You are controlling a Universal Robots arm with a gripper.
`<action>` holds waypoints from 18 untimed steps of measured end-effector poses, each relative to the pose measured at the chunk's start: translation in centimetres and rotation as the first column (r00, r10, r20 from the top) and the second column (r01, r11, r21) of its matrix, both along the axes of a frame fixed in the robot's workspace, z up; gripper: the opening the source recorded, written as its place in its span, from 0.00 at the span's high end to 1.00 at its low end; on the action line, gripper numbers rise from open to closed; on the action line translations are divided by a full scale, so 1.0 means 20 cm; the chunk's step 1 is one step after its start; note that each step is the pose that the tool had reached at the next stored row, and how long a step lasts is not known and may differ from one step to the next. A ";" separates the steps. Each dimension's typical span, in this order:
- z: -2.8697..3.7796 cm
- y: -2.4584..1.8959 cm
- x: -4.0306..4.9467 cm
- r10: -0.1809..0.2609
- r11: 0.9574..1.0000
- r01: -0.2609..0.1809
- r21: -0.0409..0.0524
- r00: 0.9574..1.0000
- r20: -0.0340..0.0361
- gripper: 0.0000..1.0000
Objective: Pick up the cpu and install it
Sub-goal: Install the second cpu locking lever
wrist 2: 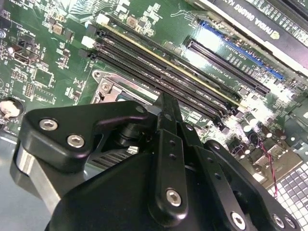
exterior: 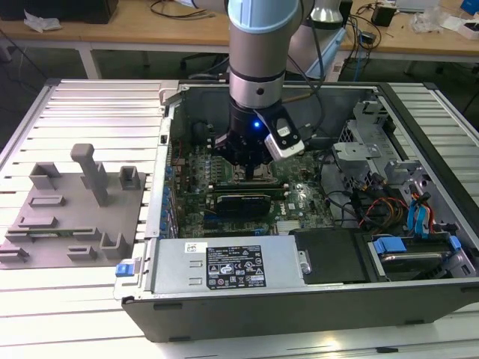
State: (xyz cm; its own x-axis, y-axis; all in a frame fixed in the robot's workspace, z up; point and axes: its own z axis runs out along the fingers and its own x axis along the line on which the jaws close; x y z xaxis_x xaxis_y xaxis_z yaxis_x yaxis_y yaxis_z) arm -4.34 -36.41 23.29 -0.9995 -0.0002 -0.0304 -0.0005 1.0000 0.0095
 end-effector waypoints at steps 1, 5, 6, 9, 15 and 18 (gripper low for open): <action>-0.003 0.000 -0.002 0.000 1.000 0.000 0.001 1.000 0.000 0.89; -0.014 0.000 -0.012 0.000 1.000 0.000 0.005 1.000 0.001 0.89; -0.016 0.000 -0.012 0.000 1.000 0.000 0.006 1.000 0.001 0.89; -0.022 0.000 -0.016 0.000 1.000 0.000 0.007 1.000 0.002 0.89; -0.039 0.000 -0.020 0.000 1.000 0.000 0.011 1.000 0.002 0.89; -0.055 0.000 -0.029 0.000 1.000 0.000 0.021 1.000 0.003 0.89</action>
State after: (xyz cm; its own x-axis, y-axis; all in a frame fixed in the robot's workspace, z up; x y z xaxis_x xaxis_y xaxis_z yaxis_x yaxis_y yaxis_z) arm -4.92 -36.41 22.19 -0.9995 0.0005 -0.0332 -0.0005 0.9995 0.0309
